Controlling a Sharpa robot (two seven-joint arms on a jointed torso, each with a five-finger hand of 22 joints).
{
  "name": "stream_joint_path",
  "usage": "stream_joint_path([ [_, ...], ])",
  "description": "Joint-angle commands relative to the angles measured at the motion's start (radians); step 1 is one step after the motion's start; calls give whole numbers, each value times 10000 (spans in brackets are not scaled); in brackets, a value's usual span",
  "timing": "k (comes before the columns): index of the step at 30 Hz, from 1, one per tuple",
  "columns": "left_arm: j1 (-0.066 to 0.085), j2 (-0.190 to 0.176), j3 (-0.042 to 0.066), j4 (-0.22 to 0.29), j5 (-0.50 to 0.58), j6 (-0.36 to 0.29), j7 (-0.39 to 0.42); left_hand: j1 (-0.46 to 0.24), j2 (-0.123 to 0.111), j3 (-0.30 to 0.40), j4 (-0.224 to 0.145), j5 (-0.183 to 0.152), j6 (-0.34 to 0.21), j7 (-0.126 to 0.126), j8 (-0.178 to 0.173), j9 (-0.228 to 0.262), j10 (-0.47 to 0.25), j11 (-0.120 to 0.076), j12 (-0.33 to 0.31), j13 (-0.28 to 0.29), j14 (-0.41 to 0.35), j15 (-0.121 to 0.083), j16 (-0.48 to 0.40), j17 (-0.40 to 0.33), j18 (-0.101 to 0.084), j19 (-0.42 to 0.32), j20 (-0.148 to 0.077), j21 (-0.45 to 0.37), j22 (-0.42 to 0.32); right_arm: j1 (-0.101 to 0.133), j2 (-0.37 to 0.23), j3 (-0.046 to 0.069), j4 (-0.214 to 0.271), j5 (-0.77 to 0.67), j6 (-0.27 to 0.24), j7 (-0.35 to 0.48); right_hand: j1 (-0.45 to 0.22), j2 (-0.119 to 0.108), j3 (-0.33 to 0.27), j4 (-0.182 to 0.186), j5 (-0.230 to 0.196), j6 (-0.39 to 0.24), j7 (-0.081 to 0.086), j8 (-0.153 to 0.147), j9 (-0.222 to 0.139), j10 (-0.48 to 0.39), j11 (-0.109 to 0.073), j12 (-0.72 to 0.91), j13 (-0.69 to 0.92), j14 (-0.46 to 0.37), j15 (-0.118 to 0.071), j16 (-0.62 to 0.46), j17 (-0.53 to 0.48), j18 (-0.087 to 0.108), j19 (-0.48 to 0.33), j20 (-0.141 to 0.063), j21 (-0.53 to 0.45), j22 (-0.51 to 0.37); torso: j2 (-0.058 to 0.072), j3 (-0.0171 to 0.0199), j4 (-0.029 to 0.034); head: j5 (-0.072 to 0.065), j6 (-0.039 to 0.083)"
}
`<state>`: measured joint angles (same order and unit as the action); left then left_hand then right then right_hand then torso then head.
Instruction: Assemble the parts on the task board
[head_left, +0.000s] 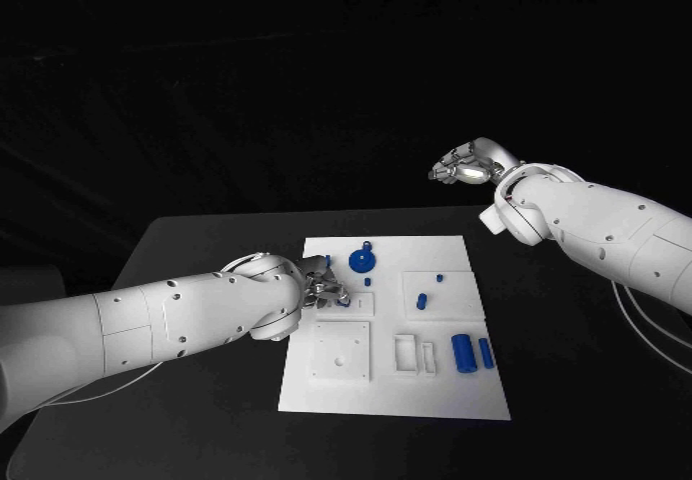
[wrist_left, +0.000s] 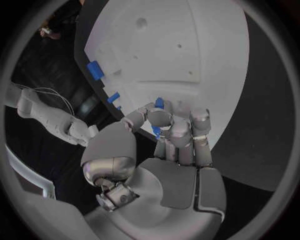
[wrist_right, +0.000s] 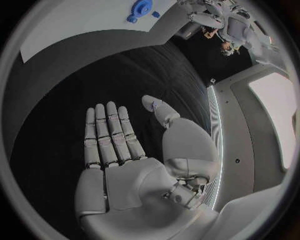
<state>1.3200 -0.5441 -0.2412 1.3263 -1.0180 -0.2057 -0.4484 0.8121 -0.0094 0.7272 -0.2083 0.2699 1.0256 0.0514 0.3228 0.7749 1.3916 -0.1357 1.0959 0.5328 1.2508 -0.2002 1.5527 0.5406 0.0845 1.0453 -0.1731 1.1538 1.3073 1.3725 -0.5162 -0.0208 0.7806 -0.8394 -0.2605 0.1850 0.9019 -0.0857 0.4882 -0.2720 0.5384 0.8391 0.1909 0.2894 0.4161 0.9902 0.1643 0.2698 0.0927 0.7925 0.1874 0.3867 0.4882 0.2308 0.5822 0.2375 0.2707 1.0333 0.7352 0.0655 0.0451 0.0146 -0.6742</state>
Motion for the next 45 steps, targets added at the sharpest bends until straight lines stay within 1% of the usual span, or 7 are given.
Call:
stream_joint_path([
  [1, -25, 22, -13, 22, -70, 416, 50, 4, 74, 8, 24, -36, 2656, -838, 225, 609, 7, -60, 55, 14, 258, -367, 37, 14, 206, 48, -1006, 35, 38, 6, 28, 5, 14, 41, 83, 90, 61, 42, -73, -8, 40, -70, 32, 48, -18, 67, -8, -40, -15, -61, -14, 46, -11, -146, -47, 6, -64, 17, -1, 10, -3, 7, -13],
  [14, -25, 34, -13, 22, -86, 607, 38, 0, 5, -33, 28, -124, 2713, -851, 309, 599, 12, -67, 84, 33, 256, -362, 37, 34, 204, 33, -998, 38, 42, 4, 44, 2, 42, 41, 105, 92, 65, 46, -73, -10, 157, -73, 33, 55, -35, 92, -5, -70, -63, -78, -5, 79, -80, -142, -55, 11, -89, 35, 2, 5, -3, 7, -34],
  [24, -25, 90, -11, -33, -86, 688, 66, -83, 71, -86, 143, -142, 2792, -879, 436, 588, 33, -88, 141, 60, 261, -345, 53, 70, 197, 18, -985, 40, 44, -6, 89, -2, 26, 41, 146, 89, 70, 47, -75, -10, 343, -71, 33, 67, -56, 126, -5, -104, -123, -94, 2, 130, -169, -135, -58, 20, -119, 64, 7, 6, -6, 29, -40],
  [32, -22, 149, -7, -134, -85, 803, 80, -185, 298, -97, 82, 175, 2783, -897, 584, 563, 21, -104, 212, 87, 260, -327, 81, 128, 198, -7, -977, 65, 64, -16, 111, -8, 26, 40, 160, 90, 67, 49, -79, -8, 407, -73, 34, 71, -65, 135, -2, -118, -144, -103, 5, 149, -203, -134, -61, 24, -131, 75, 4, 2, -17, 28, -45],
  [42, -17, 217, -6, -227, -56, 1024, 58, -246, 409, -75, -51, 367, 2768, -909, 687, 542, 14, -117, 261, 103, 260, -319, 93, 163, 201, -15, -973, 88, 77, -21, 126, -13, 19, 39, 193, 84, 71, 52, -79, -9, 455, -75, 34, 74, -73, 142, -1, -128, -161, -111, 8, 164, -231, -132, -64, 26, -141, 85, 2, 5, -3, -10, -54],
  [43, -17, 220, -6, -222, -57, 1063, 51, -249, 414, -73, -63, 382, 2766, -910, 695, 540, 14, -117, 265, 104, 260, -319, 93, 165, 201, -15, -973, 89, 77, -23, 127, -13, 21, 38, 194, 86, 72, 53, -79, -9, 458, -75, 34, 74, -74, 142, -1, -129, -162, -112, 9, 165, -233, -132, -63, 26, -142, 86, 5, 12, -4, -11, -60],
  [45, -16, 227, -6, -218, -63, 1108, 40, -252, 422, -65, -94, 417, 2764, -913, 715, 537, 14, -120, 276, 107, 258, -316, 92, 171, 202, -16, -972, 92, 78, -28, 133, -14, 20, 38, 200, 88, 72, 52, -79, -10, 465, -76, 35, 74, -75, 143, 0, -132, -165, -114, 9, 167, -239, -132, -65, 27, -144, 88, 7, 8, -5, -4, -60],
])
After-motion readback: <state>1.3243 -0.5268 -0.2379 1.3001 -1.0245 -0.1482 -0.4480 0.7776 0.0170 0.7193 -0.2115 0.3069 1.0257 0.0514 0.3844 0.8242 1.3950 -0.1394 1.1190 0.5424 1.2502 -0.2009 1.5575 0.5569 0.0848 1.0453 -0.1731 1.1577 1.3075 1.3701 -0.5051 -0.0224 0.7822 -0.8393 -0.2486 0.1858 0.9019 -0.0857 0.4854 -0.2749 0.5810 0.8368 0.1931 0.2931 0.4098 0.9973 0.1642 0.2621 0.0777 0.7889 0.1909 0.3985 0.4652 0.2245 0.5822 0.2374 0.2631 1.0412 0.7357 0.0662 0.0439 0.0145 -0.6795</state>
